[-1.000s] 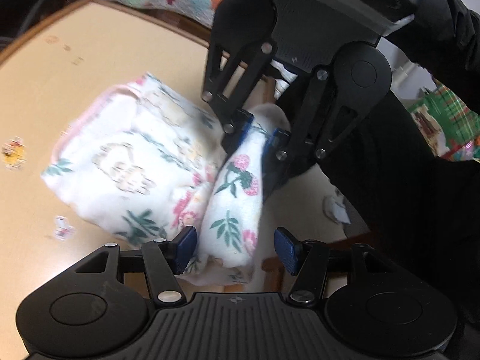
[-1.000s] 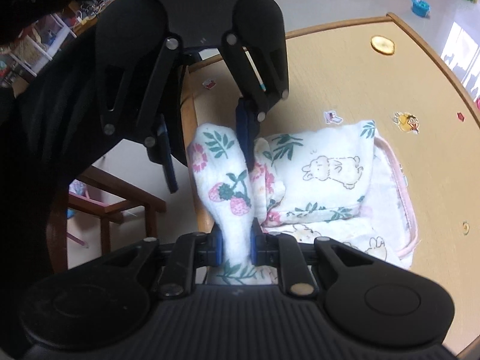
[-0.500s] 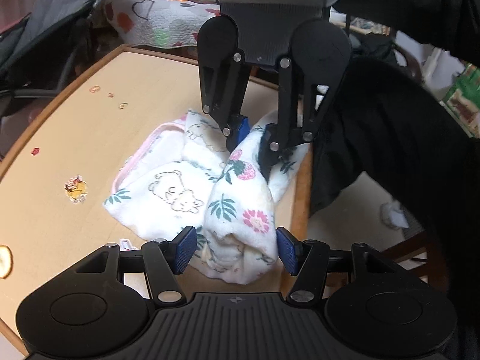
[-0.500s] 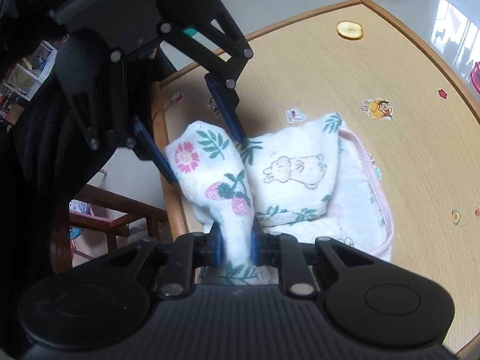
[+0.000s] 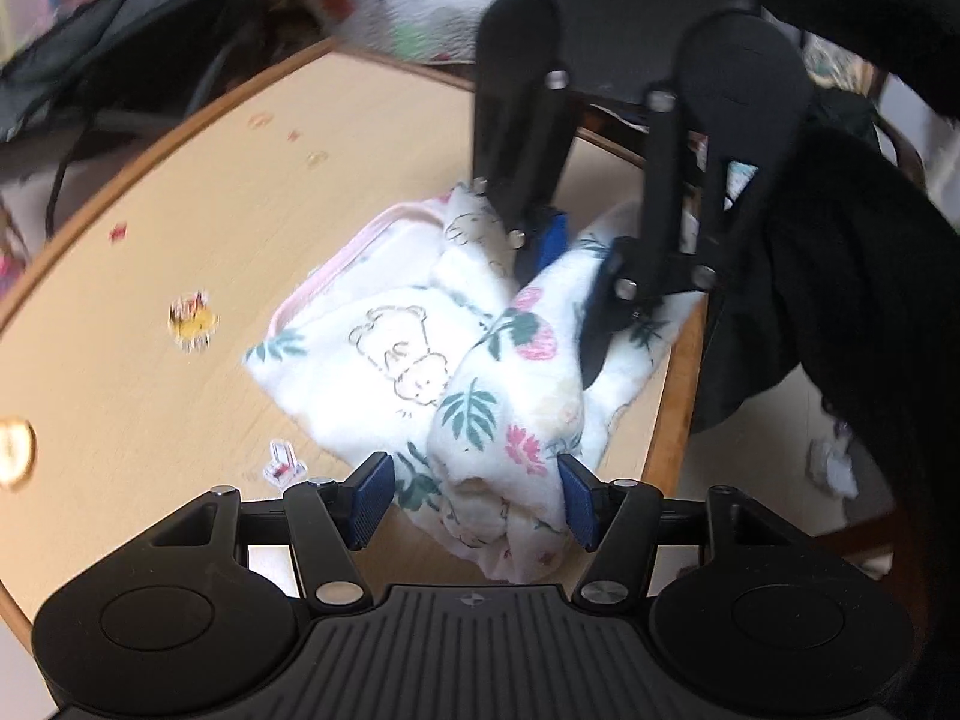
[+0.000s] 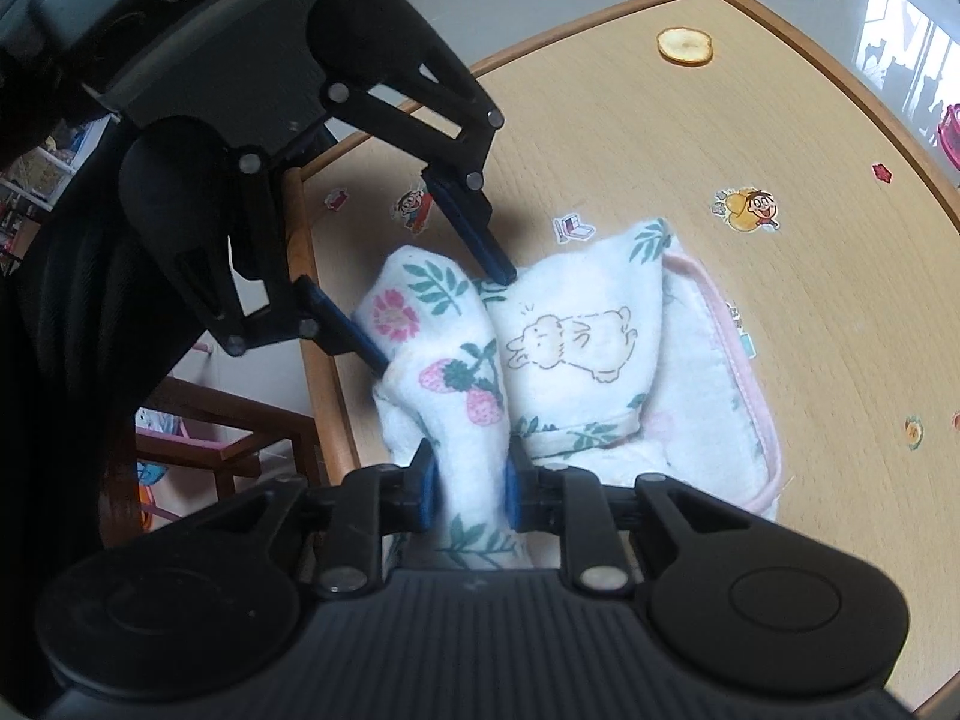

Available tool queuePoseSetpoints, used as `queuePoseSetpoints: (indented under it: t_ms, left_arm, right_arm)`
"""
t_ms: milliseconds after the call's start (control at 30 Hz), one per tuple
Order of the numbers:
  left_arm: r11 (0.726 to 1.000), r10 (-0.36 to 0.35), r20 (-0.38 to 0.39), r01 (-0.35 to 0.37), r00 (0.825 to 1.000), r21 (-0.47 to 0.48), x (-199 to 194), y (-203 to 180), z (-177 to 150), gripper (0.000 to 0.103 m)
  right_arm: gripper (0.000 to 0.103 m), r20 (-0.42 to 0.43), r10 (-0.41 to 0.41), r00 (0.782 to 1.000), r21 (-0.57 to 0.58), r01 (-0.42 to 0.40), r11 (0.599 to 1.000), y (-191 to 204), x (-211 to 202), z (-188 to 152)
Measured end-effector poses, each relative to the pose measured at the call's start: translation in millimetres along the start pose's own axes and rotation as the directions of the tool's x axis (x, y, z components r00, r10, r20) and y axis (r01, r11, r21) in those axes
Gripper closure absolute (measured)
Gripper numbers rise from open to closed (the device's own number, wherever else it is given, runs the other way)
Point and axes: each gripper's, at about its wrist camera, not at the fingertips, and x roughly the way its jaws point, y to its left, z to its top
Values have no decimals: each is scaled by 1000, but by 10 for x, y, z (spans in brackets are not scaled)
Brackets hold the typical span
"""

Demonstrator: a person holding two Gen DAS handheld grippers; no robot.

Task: Fold clothes

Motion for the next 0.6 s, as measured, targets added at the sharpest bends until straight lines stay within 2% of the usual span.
queuePoseSetpoints:
  t_ms: [100, 167, 200, 400, 500, 600]
  left_arm:
    - [997, -14, -1, 13, 1000, -73, -14, 78, 7, 42]
    - [996, -16, -2, 16, 1000, -89, -20, 109, 11, 42]
    - [995, -17, -3, 16, 1000, -94, -23, 120, 15, 42]
    - [993, -18, -4, 17, 1000, -115, -38, 145, 45, 42]
    - [988, -19, 6, 19, 1000, -151, -71, 189, 49, 42]
    - [984, -14, 18, 17, 1000, -177, -154, 222, -3, 42]
  right_arm:
    - [77, 12, -22, 1000, -4, 22, 1000, 29, -52, -19]
    - [68, 22, -44, 999, -15, 45, 999, 64, -104, -25]
    - [67, 27, -59, 998, -21, 59, 998, 84, -138, -29]
    - [67, 58, -127, 990, -19, 128, 992, 132, -331, -86]
    - [67, 64, -193, 979, -11, 194, 981, 106, -275, -102]
    - [67, 69, -223, 972, -31, 226, 974, 116, -131, -93]
